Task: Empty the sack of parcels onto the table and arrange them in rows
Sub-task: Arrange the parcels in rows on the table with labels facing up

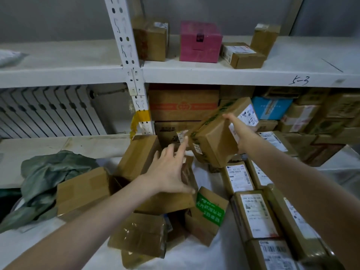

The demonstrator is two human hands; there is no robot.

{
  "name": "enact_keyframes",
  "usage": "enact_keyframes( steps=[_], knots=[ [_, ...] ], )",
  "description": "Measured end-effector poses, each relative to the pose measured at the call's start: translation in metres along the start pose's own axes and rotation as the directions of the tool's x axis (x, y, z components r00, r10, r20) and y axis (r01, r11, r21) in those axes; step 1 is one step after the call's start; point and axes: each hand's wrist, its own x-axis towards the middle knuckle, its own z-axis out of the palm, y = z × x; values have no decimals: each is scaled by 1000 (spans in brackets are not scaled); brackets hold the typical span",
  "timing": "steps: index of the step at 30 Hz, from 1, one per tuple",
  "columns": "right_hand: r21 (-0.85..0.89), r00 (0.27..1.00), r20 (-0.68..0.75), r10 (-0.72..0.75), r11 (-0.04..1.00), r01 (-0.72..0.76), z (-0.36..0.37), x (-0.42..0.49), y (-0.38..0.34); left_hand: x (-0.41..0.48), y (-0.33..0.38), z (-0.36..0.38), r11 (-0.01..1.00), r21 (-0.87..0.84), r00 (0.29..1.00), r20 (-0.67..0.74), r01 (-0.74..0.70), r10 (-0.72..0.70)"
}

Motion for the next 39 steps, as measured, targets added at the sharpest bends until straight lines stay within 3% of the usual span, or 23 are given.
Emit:
enact_keyframes(
  steps=[3, 9, 13, 17, 19, 22, 26, 28, 30, 34, 39],
  knots=[
    [15, 1000, -3, 22, 1000, -22, 3, 0, 7, -15, 3, 30, 981, 194, 999, -21, -23, 27],
    [63, 999, 11, 37, 997, -38, 4, -8, 21, -30, 8, 41, 976, 219, 990, -133, -10, 40],
    [87, 1000, 19, -25, 996, 23, 0, -21, 26, -32, -1, 10, 996, -28, 944, -319, 83, -87],
    [65, 995, -39, -94, 993, 96, -6, -30, 27, -39, -21, -26, 918, -391, 824, -498, 66, -271],
    [-60, 990, -53, -130, 990, 127, -8, -35, 27, -45, -30, -37, 810, -587, 762, -527, -4, -378],
    [-183, 986, -36, -164, 971, 155, -5, -48, 28, -52, -40, -46, 513, -856, 727, -392, -64, -564],
    [-285, 973, 5, -231, 932, 223, -1, -59, 29, -62, -39, -44, 93, -994, 823, -95, -51, -561],
    [-316, 963, 45, -267, 910, 267, -4, -61, 31, -67, -38, -38, 2, -999, 870, 31, 36, -491],
    [-321, 949, 88, -302, 893, 314, -10, -60, 32, -71, -35, -31, 52, -992, 903, 86, 119, -420],
    [-336, 921, 148, -360, 858, 389, -29, -65, 34, -79, -24, -22, 296, -941, 980, 119, 163, -160],
    [-506, 879, 208, -429, 722, 472, -47, -67, 34, -80, 4, -20, 551, -821, 951, 274, 151, 146]
  ],
)
